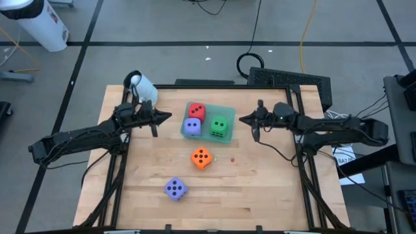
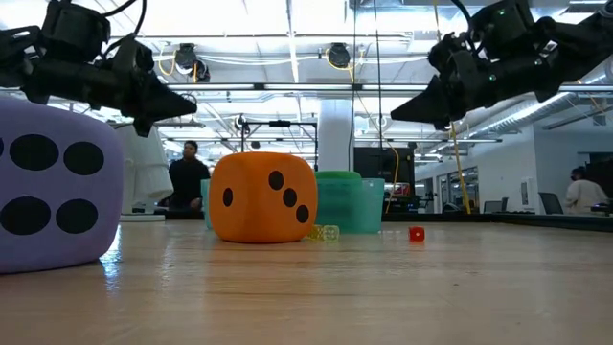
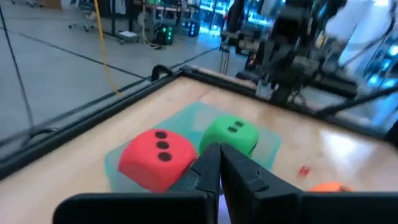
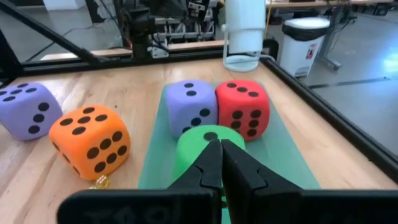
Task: Pick & Place Dice
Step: Put the large orange dice into the light blue bin
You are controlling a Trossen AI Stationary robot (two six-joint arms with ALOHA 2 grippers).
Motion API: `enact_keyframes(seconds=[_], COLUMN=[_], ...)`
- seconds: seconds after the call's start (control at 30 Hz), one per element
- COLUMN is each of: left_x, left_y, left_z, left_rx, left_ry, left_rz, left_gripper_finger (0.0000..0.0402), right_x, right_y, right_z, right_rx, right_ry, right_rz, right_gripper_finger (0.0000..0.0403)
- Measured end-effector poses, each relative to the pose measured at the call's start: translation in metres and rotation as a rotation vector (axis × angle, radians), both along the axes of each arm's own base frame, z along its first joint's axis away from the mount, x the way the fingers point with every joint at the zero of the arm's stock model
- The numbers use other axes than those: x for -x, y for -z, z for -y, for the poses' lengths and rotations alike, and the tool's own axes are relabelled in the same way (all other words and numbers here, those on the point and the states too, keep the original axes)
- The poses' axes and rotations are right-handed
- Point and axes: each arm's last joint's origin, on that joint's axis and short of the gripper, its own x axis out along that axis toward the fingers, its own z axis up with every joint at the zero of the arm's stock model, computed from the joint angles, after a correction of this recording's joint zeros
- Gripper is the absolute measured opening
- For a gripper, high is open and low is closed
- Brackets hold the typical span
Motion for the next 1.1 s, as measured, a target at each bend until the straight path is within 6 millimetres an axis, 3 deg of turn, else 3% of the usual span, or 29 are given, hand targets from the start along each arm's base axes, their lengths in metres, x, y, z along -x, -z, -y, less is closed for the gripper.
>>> enact_keyframes(seconds=[0.27,0.37,0.73,0.93,1.1], left_x=[-0.007,-0.014,-0.042,-0.064,-0.057], left_y=[-0.001,-0.01,-0.049,-0.06,-0.072], left_z=[0.015,0.027,0.069,0.087,0.097], left_rx=[0.085,0.082,0.163,0.12,0.054], left_ry=[0.127,0.121,-0.034,-0.007,-0.055], left_rz=[0.015,0.006,-0.261,-0.455,-0.419], left_gripper_finger=[0.0007,0.0005,0.001,0.001,0.0004], right_x=[-0.002,-0.002,-0.002,-0.002,-0.003], right_y=[0.002,0.002,0.002,0.002,0.002], right_z=[-0.001,-0.001,-0.001,-0.001,-0.002], right_rx=[0.025,0.025,0.026,0.025,0.03], right_ry=[-0.014,-0.014,-0.014,-0.014,-0.021], right_rz=[-0.006,-0.006,-0.007,-0.006,-0.006], right_gripper_finger=[0.0,0.0,0.0,0.0,0.0])
